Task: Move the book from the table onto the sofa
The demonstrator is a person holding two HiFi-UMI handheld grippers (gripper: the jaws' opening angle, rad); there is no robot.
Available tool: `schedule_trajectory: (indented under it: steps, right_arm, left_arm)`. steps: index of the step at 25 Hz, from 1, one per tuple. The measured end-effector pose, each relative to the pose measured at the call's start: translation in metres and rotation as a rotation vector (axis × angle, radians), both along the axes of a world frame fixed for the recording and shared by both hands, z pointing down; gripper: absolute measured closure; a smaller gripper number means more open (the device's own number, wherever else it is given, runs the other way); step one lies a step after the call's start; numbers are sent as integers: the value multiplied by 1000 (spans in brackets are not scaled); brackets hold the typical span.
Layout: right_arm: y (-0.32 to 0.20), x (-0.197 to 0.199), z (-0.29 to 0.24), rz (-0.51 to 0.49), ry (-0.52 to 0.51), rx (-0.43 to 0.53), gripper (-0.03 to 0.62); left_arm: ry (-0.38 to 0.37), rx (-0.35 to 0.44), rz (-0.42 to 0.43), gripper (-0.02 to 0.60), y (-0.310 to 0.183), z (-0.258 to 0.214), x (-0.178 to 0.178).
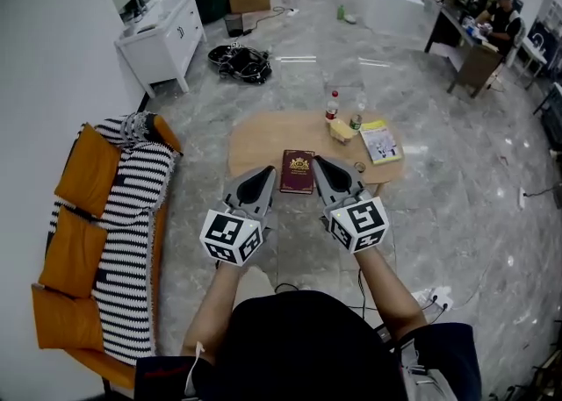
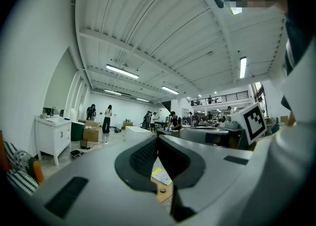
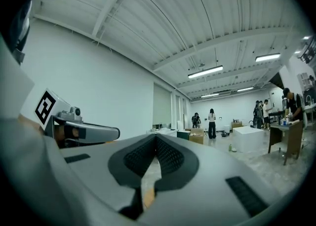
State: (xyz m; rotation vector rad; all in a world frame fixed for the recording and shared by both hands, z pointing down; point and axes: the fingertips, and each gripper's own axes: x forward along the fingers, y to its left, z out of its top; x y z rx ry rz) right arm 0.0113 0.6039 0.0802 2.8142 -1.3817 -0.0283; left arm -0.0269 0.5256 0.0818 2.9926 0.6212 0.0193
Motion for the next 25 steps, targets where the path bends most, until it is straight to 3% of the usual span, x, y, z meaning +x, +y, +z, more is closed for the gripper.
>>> schedule_trajectory:
  steps: [11, 25]
  right_arm:
    - [-43, 39, 7, 36, -30, -28, 585]
    - [-135, 89, 5, 81, -50, -69, 585]
  left_arm:
    - [-25, -36, 48, 565, -40, 8, 48]
    - [-39, -71, 116, 565, -133, 1, 103]
